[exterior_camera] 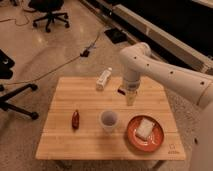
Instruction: Place the pepper in the ceramic bowl
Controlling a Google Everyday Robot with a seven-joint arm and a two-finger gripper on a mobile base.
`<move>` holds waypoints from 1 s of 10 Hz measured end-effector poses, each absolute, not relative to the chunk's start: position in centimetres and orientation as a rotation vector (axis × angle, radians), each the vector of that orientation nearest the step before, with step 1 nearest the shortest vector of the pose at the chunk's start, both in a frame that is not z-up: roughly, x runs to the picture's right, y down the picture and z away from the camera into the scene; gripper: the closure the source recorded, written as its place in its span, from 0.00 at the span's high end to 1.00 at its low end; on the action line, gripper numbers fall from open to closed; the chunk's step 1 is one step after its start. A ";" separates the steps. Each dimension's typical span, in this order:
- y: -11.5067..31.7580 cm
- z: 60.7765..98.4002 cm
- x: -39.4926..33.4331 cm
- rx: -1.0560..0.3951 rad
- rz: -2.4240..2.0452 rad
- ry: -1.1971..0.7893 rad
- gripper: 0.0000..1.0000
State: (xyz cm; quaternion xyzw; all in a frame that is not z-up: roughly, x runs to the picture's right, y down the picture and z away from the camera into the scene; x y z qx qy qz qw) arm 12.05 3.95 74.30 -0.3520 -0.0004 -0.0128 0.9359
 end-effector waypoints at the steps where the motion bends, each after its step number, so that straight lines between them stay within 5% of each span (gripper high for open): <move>1: 4.1 74.0 11.7 -0.717 -0.032 0.000 0.59; 10: 4.5 73.0 10.4 -0.711 -0.064 0.019 0.59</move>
